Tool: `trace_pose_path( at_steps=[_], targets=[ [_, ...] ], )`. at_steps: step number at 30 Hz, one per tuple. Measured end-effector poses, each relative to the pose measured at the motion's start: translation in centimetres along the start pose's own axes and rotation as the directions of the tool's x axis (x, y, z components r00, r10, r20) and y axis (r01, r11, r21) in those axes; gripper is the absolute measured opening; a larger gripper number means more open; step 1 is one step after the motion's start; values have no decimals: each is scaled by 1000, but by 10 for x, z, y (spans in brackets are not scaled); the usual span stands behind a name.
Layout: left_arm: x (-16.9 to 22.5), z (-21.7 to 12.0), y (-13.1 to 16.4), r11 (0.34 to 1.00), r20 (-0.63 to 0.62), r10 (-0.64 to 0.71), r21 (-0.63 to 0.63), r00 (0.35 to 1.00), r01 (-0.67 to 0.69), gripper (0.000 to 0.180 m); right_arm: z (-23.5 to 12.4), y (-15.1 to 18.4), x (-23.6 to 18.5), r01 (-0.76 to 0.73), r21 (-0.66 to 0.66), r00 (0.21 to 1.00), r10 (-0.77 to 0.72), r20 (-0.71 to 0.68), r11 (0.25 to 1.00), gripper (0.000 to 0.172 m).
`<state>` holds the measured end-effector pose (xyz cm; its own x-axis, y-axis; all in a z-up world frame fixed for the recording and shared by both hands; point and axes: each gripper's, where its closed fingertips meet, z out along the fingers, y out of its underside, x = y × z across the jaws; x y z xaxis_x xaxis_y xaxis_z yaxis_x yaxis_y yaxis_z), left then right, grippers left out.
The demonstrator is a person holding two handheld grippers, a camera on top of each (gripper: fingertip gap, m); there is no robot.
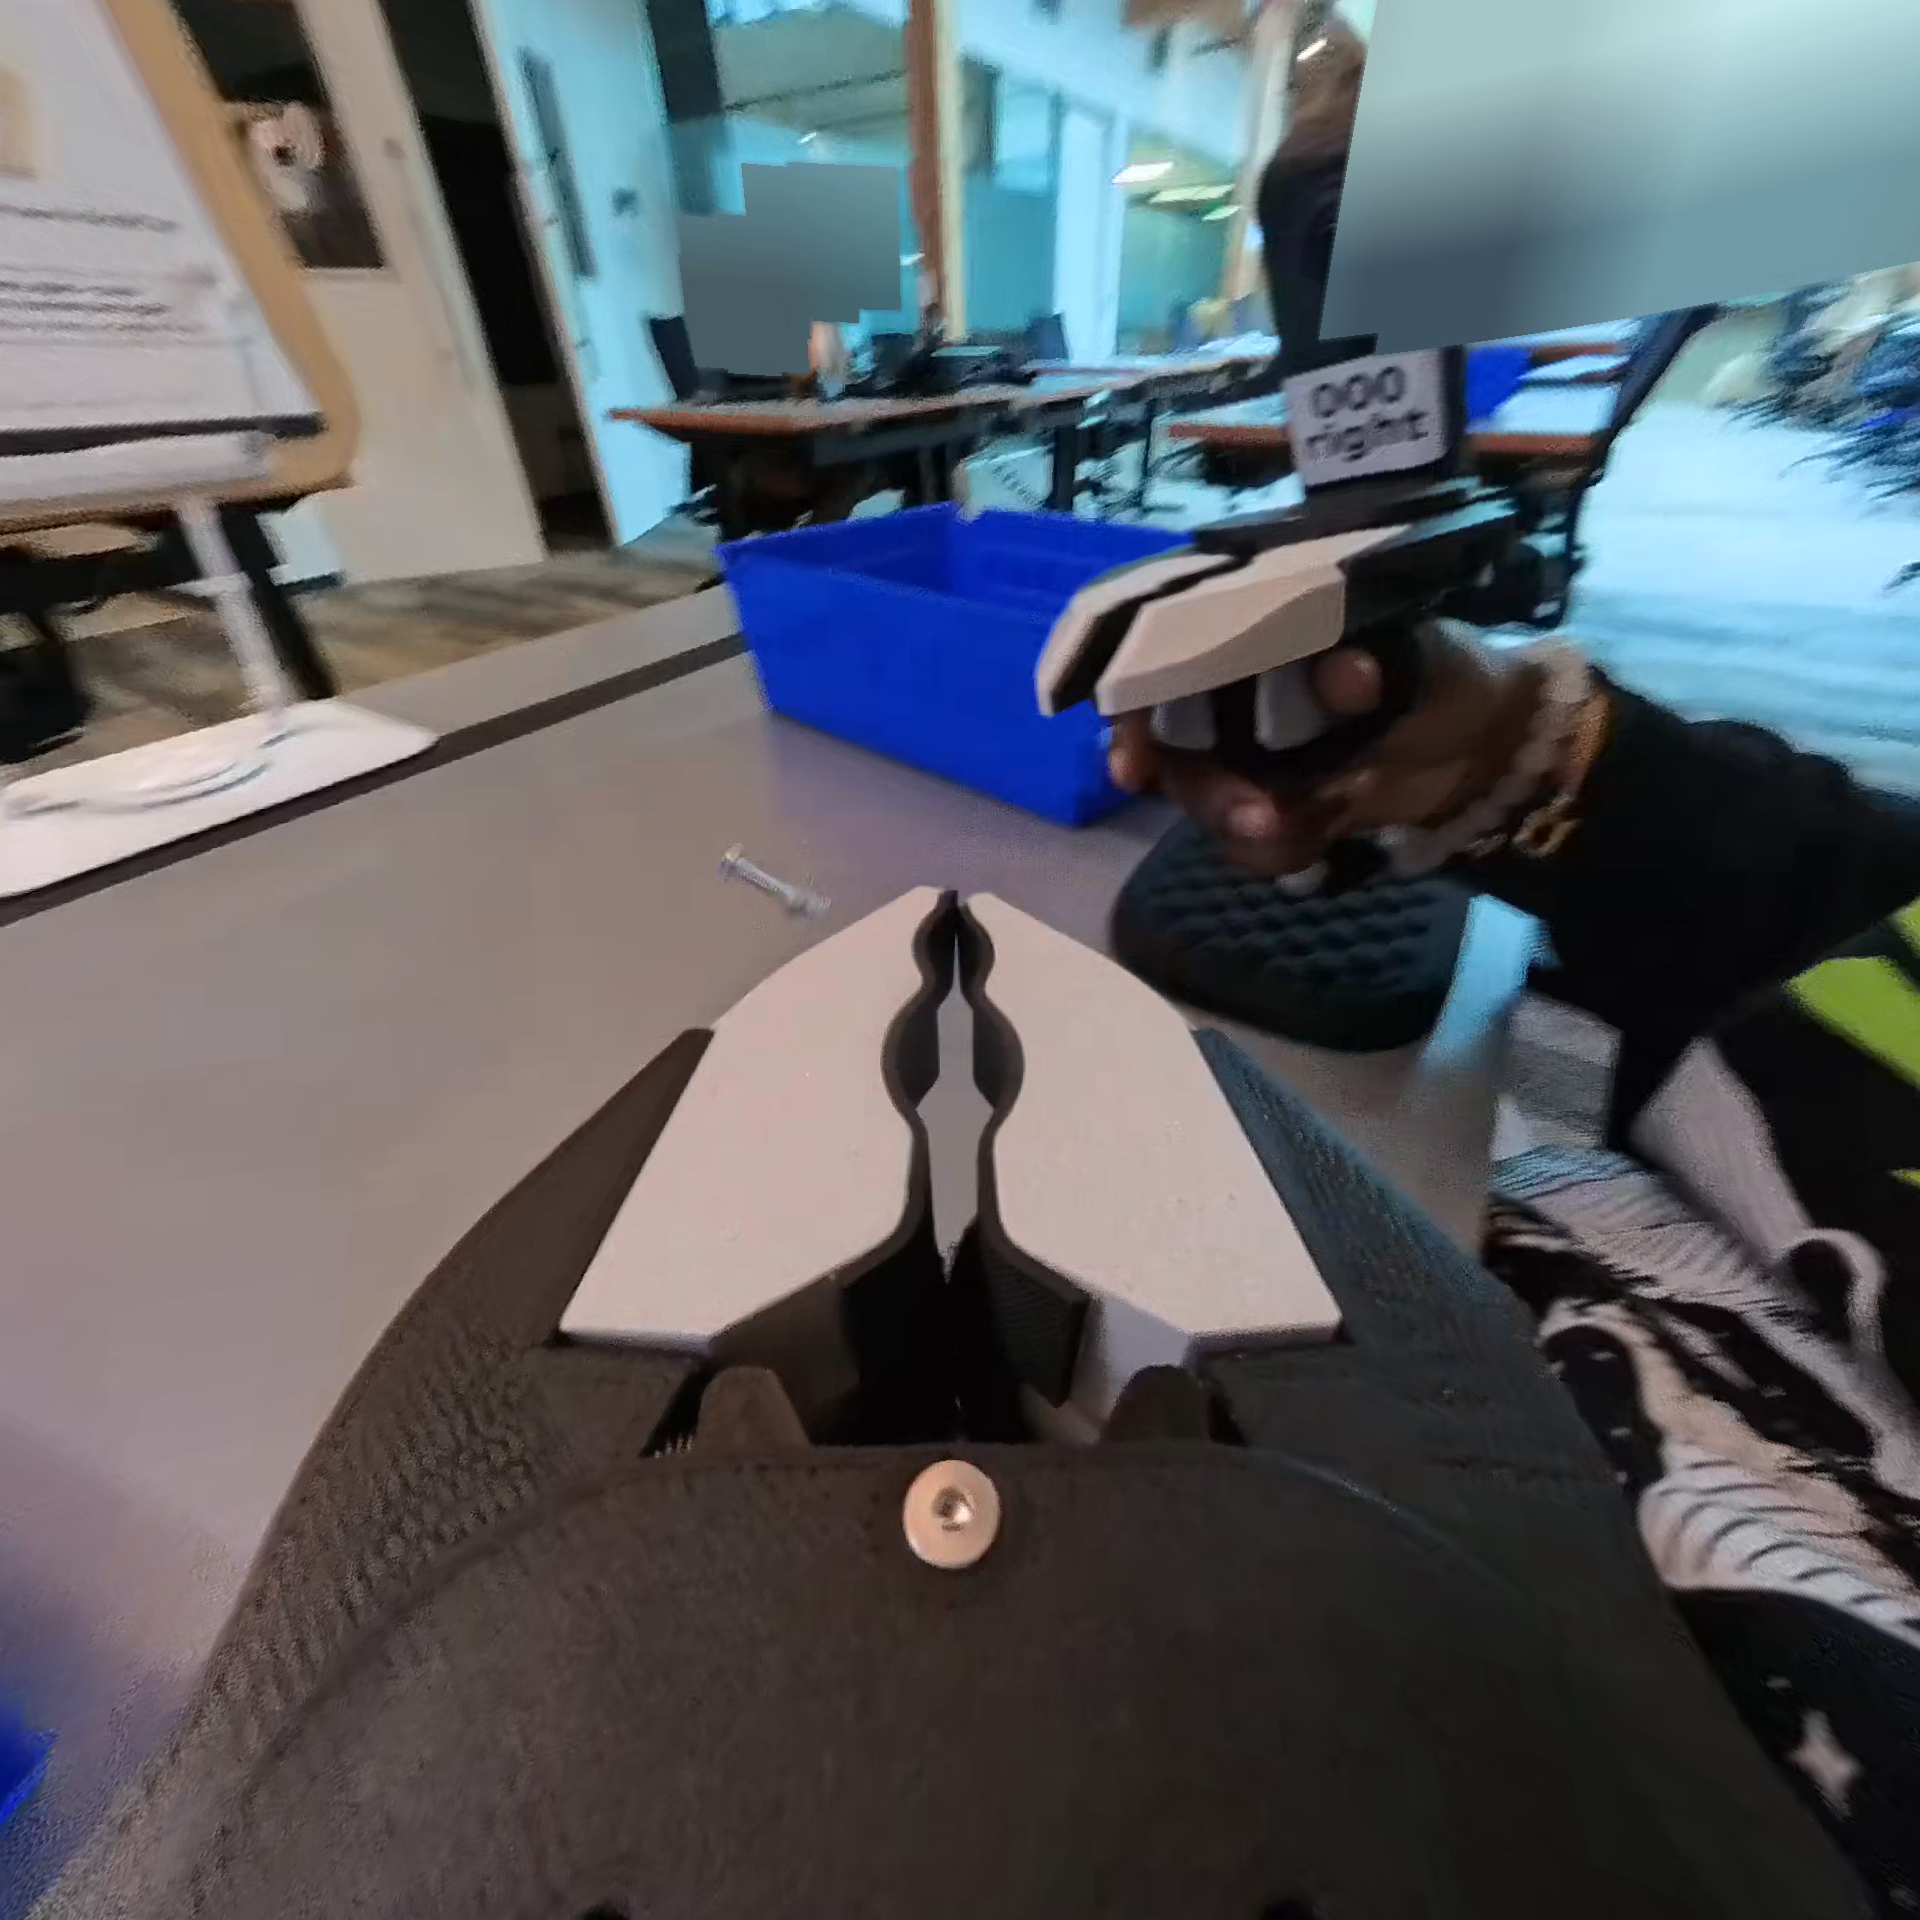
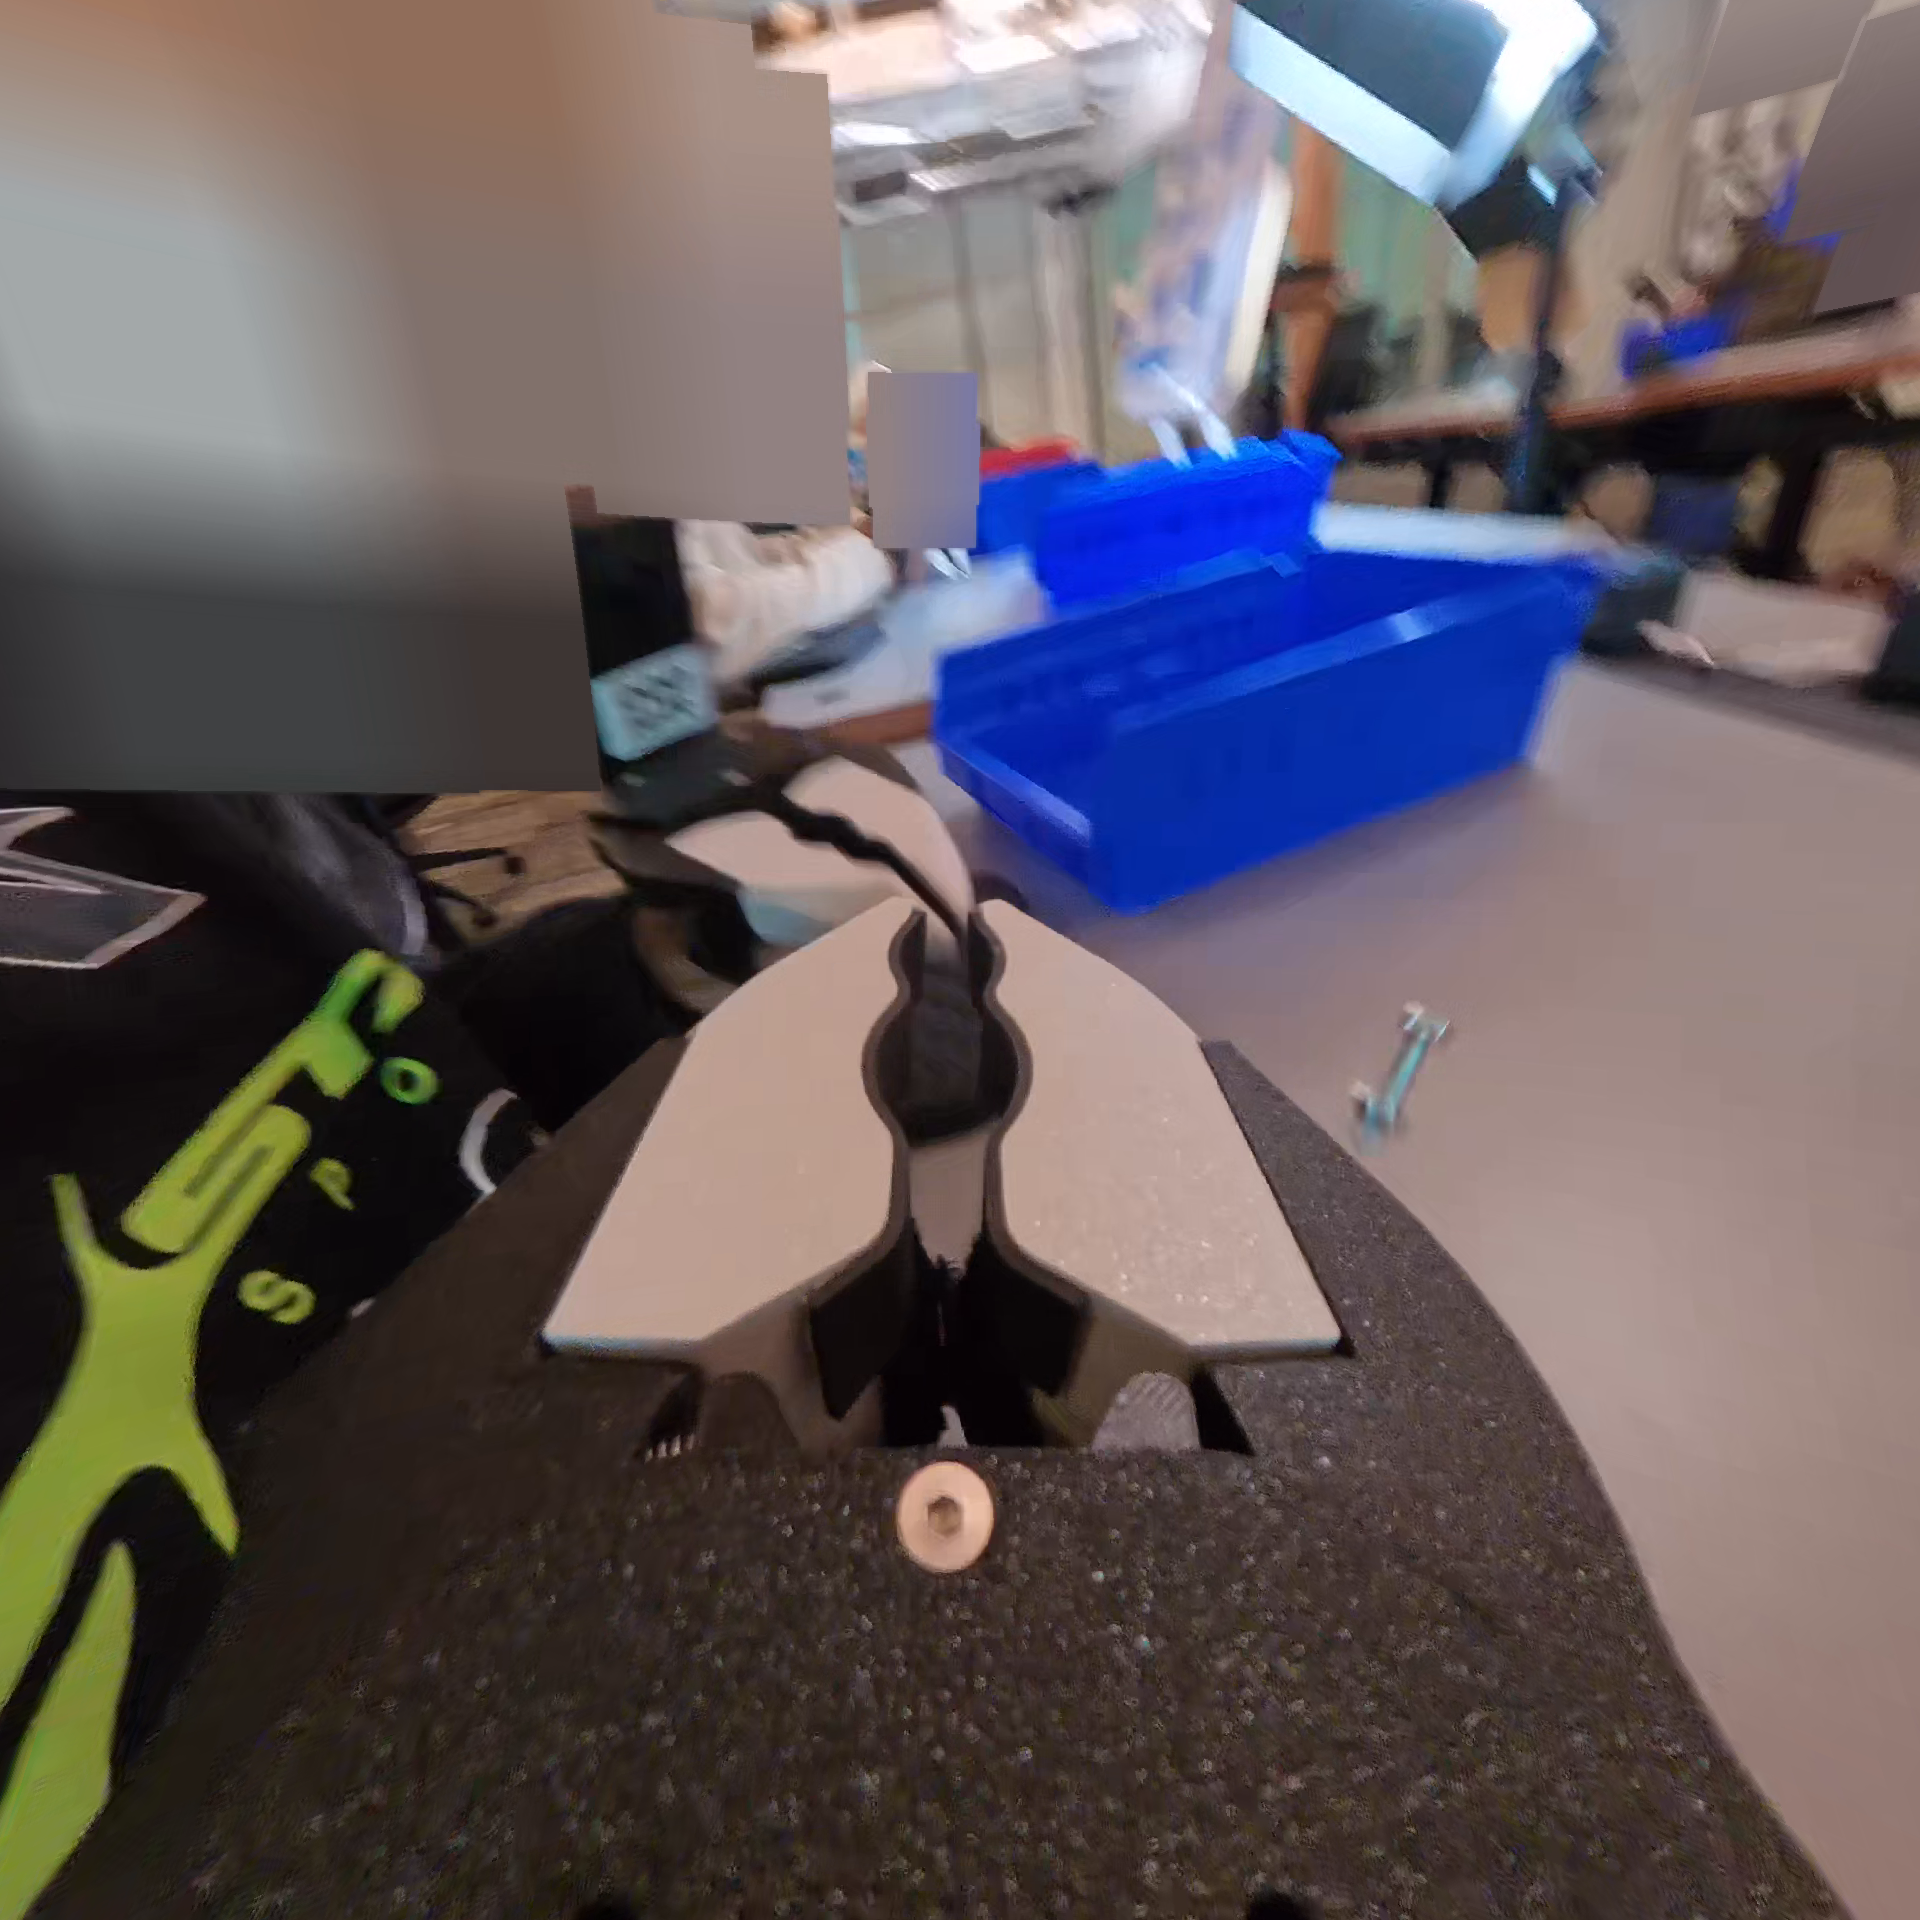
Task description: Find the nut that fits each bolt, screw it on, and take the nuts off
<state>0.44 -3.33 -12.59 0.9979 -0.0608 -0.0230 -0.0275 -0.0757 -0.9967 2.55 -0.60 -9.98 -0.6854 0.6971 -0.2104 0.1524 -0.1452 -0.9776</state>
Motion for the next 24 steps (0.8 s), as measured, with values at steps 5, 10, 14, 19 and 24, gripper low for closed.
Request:
trace_pose_path(
  at_steps=[5, 10, 14, 19, 24],
  targets=[
    [-21, -15, 7, 998, 74, -57, 6, 996, 57, 2, -34, 34, 34, -113, -132, 983, 91, -161, 985, 15],
    [-23, -13, 4, 999, 104, -32, 24, 994, 30, 15, -39, 28, 37, -56, -142, 978, 26, -205, 988, 18],
    [-20, -10, 7, 1000, 110, 2, -1, 994, -2, 24, -33, 21, 43, -24, -155, 970, -15, -243, 988, 19],
    [-21, -11, 7, 1000, 114, -3, 12, 993, 2, 26, -14, 19, 66, 17, -345, 941, -132, -312, 938, 31],
    [-22, -13, 4, 999, 118, -10, 37, 993, 5, 27, 8, 25, 99, 3, -491, 912, -204, -356, 871, 32]
  ],
)
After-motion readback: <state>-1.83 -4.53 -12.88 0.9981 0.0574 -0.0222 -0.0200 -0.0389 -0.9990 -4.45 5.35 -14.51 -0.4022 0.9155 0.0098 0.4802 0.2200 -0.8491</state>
